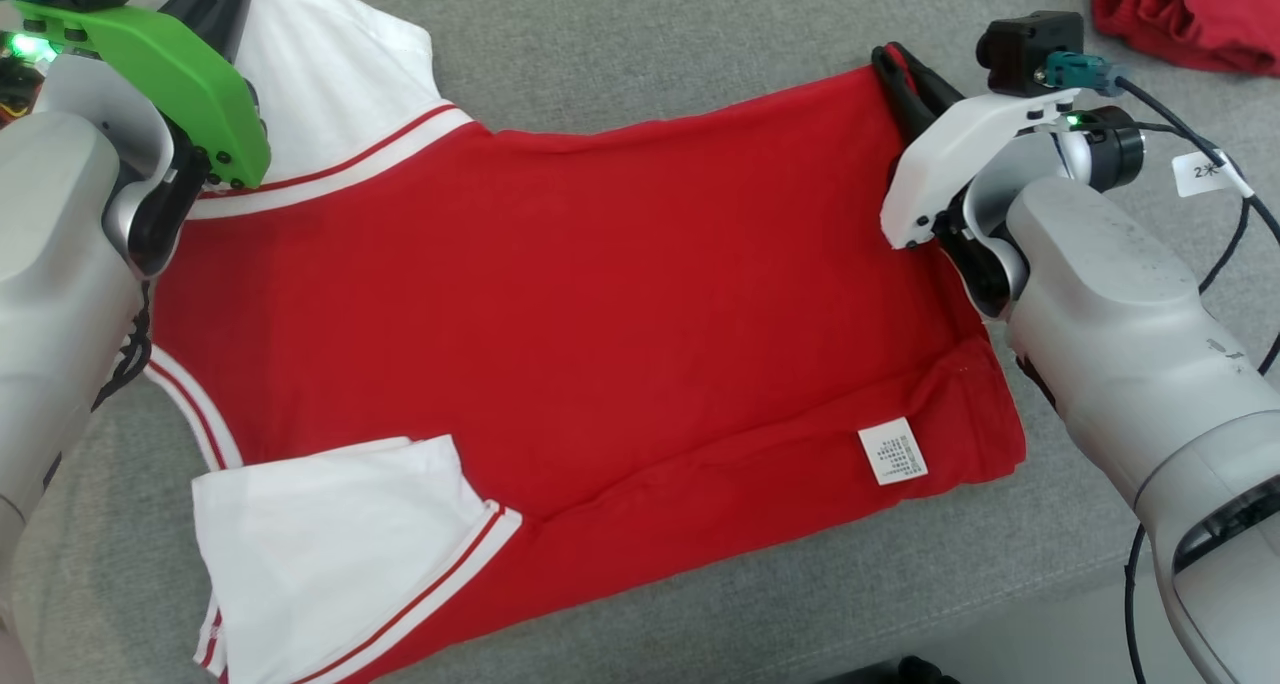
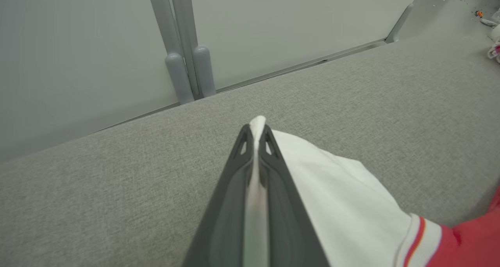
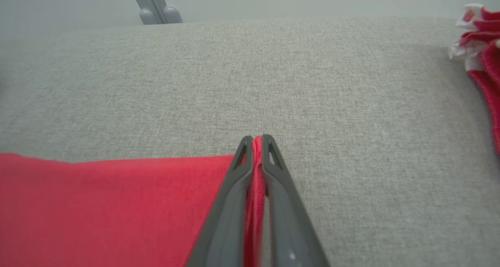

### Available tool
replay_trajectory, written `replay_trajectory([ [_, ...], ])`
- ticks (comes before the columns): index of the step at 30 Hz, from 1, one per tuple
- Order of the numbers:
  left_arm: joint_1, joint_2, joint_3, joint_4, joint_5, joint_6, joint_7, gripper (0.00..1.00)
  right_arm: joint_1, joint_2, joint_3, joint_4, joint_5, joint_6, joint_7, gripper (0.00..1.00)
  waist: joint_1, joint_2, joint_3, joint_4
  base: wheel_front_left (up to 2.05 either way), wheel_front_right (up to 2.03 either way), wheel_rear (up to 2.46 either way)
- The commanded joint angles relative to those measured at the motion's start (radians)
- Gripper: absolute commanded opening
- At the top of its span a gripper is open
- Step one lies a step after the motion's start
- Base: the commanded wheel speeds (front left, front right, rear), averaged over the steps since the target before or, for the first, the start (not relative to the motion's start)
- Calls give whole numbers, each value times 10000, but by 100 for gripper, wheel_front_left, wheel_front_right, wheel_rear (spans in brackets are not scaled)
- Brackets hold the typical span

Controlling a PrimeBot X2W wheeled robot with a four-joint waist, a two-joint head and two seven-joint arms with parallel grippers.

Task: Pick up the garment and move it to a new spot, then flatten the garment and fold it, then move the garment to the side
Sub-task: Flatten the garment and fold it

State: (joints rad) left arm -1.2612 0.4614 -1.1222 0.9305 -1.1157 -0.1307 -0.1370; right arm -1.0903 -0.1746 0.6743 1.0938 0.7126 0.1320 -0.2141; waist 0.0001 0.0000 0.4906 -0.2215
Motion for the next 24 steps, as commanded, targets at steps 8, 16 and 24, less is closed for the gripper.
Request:
replay_trajectory([
  [8,864,304,78,-1343,-446,5,-1221,0,674,-496,37,-206,282,-24,-481,0,-1,0,-1138,963,0,0,0],
  [16,2838,258,1905,-3322,531,86,-1277,0,1721,-1170,-728,-1166,90,-24,-511,0,-1,0,-1790,1574,0,0,0],
  [24,5993,-264,4088,-5514,2074,613,-1281,0,3678,-1549,-2129,-2834,-663,-24,-508,0,-1,0,-2620,1947,0,0,0],
])
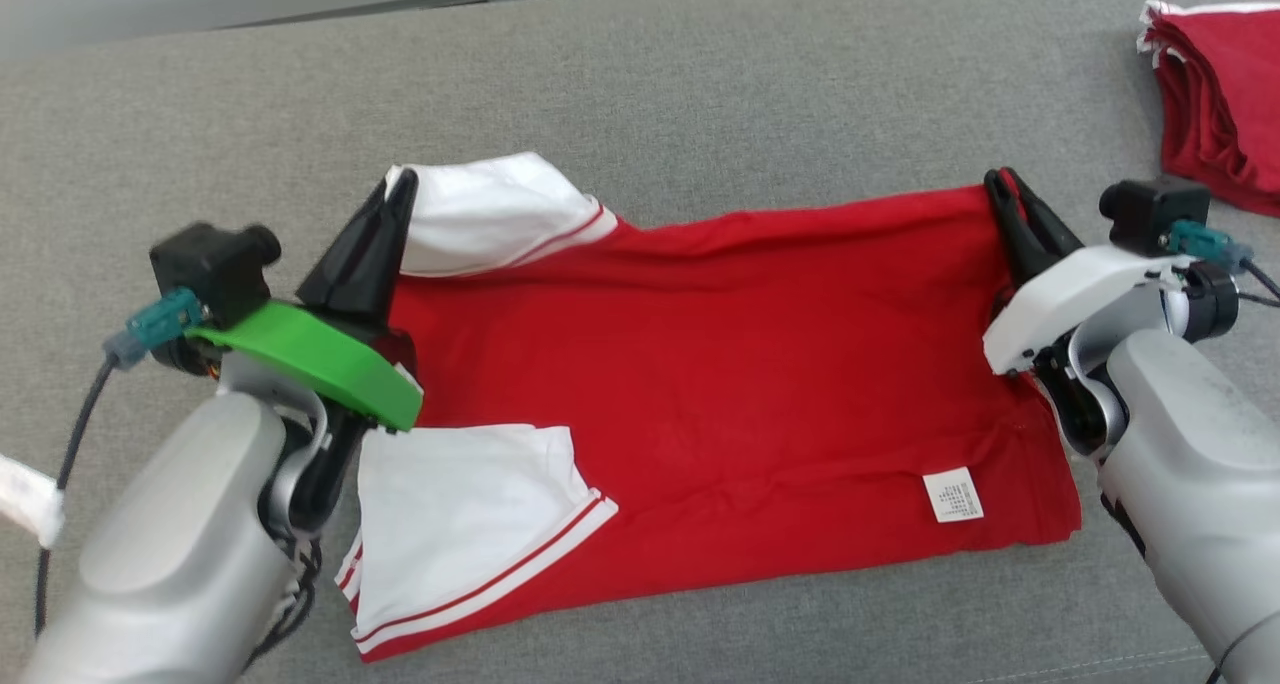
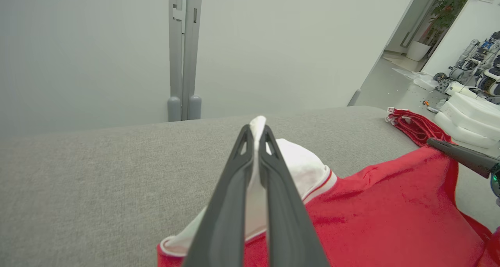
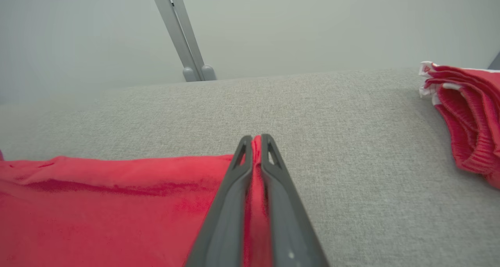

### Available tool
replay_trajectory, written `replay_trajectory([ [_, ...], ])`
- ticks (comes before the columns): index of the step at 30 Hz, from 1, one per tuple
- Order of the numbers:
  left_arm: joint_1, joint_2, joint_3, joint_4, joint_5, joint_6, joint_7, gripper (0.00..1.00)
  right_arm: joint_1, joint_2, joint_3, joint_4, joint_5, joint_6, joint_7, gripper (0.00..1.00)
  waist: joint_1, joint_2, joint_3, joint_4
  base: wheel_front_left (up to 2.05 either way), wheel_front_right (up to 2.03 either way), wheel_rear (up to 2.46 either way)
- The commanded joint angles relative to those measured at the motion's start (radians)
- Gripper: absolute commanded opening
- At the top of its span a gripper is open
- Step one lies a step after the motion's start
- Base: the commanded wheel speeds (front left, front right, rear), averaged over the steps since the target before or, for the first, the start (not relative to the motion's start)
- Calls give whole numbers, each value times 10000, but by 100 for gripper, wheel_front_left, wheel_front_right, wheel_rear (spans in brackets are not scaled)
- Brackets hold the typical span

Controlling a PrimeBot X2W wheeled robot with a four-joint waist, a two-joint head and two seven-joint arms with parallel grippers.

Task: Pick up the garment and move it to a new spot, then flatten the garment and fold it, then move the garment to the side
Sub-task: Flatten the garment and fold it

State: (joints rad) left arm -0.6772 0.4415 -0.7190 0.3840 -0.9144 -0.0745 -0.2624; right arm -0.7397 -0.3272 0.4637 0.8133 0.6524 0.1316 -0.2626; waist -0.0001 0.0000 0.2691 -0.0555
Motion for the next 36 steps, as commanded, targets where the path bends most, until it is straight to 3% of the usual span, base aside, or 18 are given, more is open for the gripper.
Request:
replay_trajectory([
  [1,570,-153,292,-305,251,115,-26,0,462,-34,-229,-281,-170,-20,-25,0,1,0,-512,315,0,0,0],
  [11,3740,-893,1692,-1638,1252,352,-27,0,2864,163,-1710,-2149,-775,-20,-26,0,1,0,-985,353,0,0,0],
  [21,5476,-1556,2256,-1467,1817,288,-15,0,4277,474,-2389,-2904,-700,-20,-27,0,1,0,-1210,345,0,0,0],
  [22,5565,-1620,2301,-1404,1899,255,-17,86,4396,486,-2392,-2965,-696,-20,-27,31,1,0,-1232,352,0,0,0],
  [23,5624,-1688,2358,-1373,1937,230,-17,100,4484,468,-2422,-3014,-696,-20,-27,57,1,0,-1259,361,0,0,0],
  [24,5702,-1792,2444,-1344,1990,190,-15,100,4573,456,-2517,-3097,-683,-20,-27,97,1,0,-1283,372,0,0,0],
  [30,5939,-2124,3612,-1638,3140,432,-15,100,5134,442,-2954,-3743,-763,-19,-27,100,1,0,-1416,405,0,0,0],
  [36,6229,-2660,5299,-2593,5062,724,-16,100,5086,410,-3007,-3199,-753,-17,88,100,1,0,-1447,423,0,0,0],
])
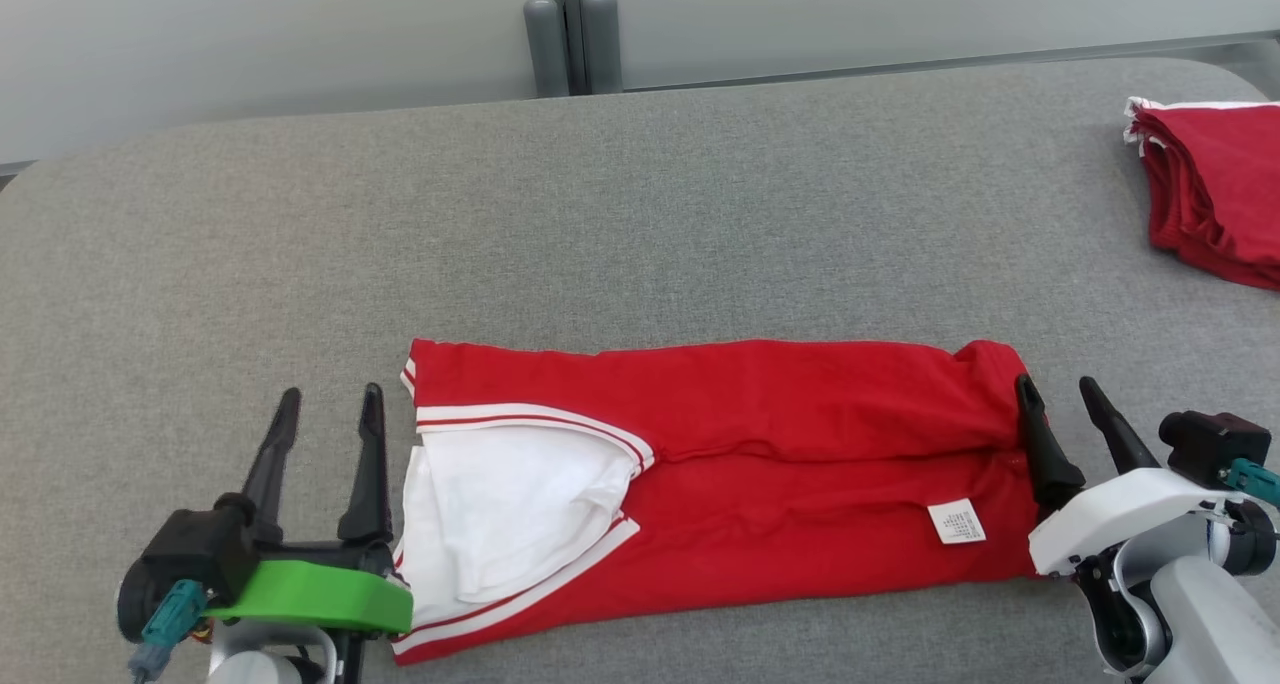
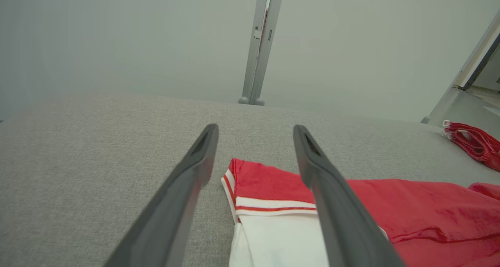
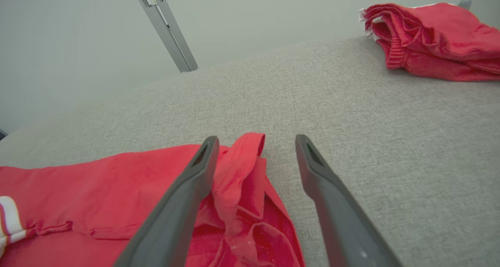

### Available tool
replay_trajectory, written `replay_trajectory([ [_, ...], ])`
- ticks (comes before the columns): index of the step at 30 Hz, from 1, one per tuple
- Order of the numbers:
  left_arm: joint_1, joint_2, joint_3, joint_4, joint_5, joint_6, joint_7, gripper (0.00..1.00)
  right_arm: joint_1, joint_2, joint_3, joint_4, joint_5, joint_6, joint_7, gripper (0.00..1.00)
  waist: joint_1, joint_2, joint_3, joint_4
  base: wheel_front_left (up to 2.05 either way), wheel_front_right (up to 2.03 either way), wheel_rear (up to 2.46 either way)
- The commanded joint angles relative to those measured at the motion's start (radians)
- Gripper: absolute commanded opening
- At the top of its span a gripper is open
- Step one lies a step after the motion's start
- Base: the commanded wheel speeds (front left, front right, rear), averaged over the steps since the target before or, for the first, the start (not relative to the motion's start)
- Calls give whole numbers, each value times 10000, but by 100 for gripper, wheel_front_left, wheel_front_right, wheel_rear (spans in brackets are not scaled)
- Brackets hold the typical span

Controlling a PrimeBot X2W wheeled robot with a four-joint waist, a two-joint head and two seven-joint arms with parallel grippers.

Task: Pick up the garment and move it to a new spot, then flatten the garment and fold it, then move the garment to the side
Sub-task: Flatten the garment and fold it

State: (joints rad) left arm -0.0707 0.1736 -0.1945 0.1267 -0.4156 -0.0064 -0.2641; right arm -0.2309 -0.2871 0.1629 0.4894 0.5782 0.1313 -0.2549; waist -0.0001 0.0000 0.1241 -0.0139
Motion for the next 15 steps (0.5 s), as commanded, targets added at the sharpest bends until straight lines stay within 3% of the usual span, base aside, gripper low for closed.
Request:
replay_trajectory([
  [1,222,-124,405,-209,434,24,2,100,-65,7,33,201,-20,-14,37,100,1,0,7,24,0,0,0],
  [7,598,-773,1789,-549,1672,-284,2,100,-401,182,255,1401,215,-14,83,100,1,0,7,144,0,0,0],
  [14,785,-1067,2499,-251,2604,-603,2,100,-718,402,729,2778,537,-14,50,98,1,0,-26,347,0,0,0],
  [15,816,-1101,2556,-214,2693,-661,2,100,-725,392,790,2913,631,-14,38,59,1,0,-41,365,0,0,0],
])
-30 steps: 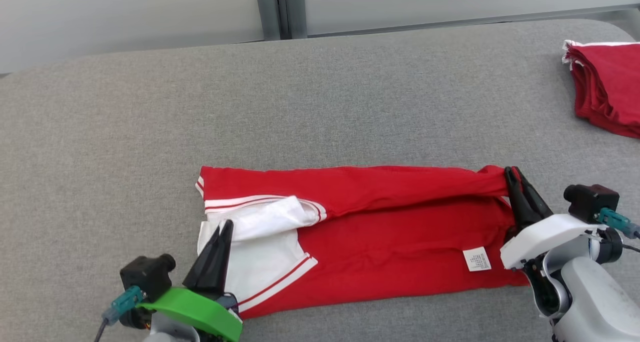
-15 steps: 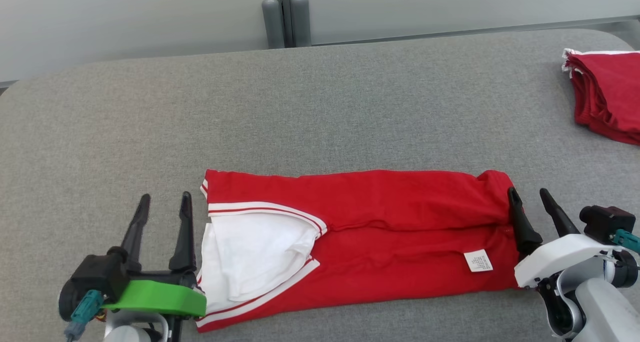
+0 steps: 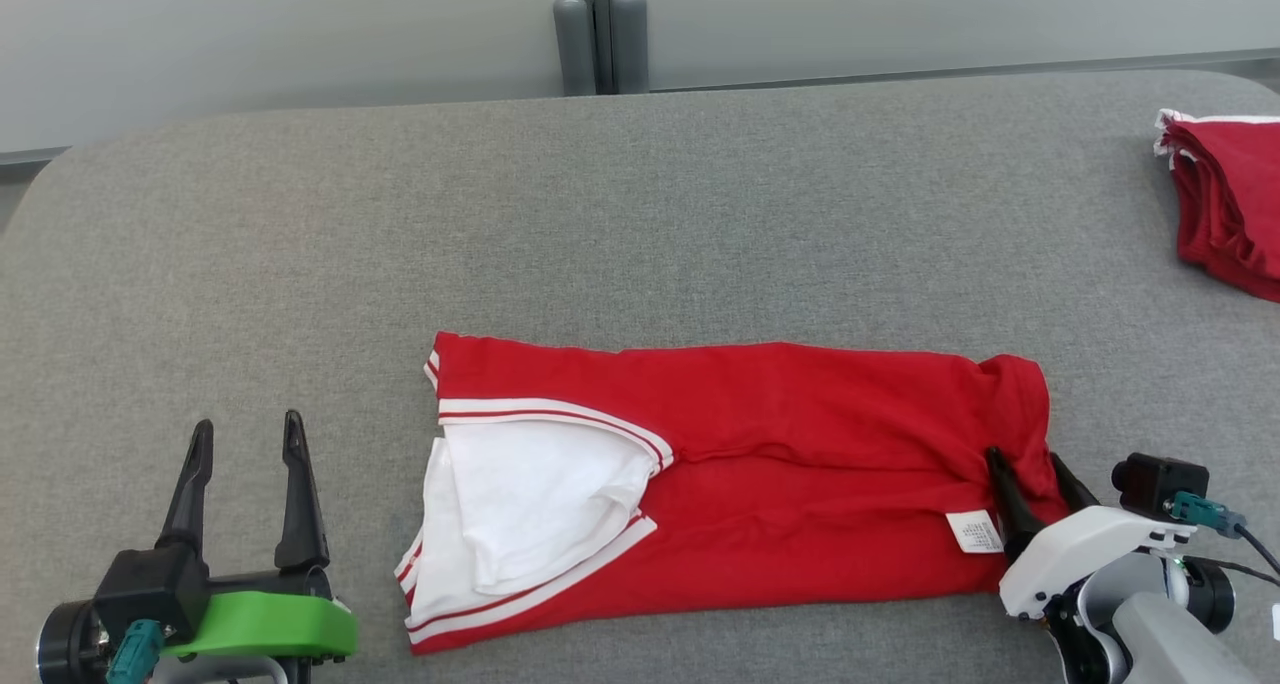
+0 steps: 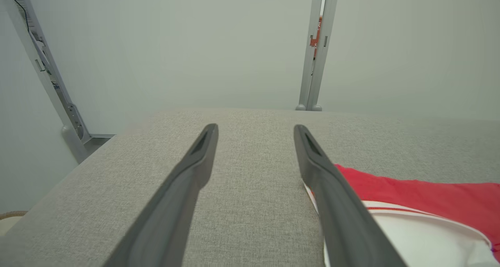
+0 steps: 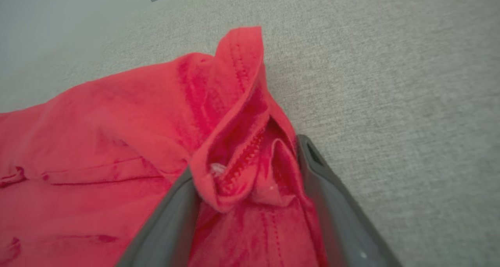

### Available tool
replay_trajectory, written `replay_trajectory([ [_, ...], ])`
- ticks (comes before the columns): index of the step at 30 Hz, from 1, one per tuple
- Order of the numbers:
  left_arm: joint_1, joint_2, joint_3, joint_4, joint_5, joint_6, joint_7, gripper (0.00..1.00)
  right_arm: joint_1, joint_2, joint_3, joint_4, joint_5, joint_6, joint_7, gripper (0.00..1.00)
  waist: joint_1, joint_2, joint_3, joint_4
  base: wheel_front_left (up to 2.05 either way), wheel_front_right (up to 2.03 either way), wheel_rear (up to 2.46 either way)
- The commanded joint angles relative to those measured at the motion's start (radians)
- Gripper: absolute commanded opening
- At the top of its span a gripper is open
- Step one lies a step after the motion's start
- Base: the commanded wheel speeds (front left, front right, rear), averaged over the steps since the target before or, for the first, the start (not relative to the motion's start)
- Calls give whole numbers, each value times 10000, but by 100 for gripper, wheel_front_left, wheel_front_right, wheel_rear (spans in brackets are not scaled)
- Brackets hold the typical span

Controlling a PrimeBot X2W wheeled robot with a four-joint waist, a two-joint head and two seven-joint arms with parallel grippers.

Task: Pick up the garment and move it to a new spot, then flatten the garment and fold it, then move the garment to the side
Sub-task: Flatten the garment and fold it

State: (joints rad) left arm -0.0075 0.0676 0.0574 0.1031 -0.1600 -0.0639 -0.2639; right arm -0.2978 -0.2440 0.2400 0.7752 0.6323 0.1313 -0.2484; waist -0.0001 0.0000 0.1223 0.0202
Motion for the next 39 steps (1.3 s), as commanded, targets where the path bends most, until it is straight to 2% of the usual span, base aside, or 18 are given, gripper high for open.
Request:
replay_trajectory([
  [1,193,-64,74,43,186,-100,0,100,-57,-32,78,138,171,-14,-36,25,1,0,-35,37,0,0,0],
  [2,209,-81,125,82,212,-133,0,100,-58,-19,149,205,241,-14,-44,0,1,0,-52,44,0,0,0],
  [7,266,-124,345,178,376,-236,1,100,-187,-343,104,340,575,-20,-143,0,1,0,-177,-49,0,0,0],
  [10,283,-144,451,226,459,-315,0,100,-283,-815,-273,478,752,-18,-167,0,1,0,-360,-107,0,0,0],
  [14,354,-157,512,194,487,-344,1,100,-301,-1392,-822,586,662,-18,-171,0,1,0,-503,-143,0,0,0],
  [19,472,-162,550,194,396,-379,0,100,-267,-1679,-1160,370,362,-18,-173,0,1,0,-673,-219,0,0,0],
  [27,613,-162,491,206,275,-275,1,100,-114,-1039,-843,-790,-22,-15,-170,0,1,0,-823,-270,0,0,0],
  [39,524,-159,380,371,205,-306,0,100,90,391,1052,-2742,-172,-14,157,0,1,0,-872,113,0,0,0],
])
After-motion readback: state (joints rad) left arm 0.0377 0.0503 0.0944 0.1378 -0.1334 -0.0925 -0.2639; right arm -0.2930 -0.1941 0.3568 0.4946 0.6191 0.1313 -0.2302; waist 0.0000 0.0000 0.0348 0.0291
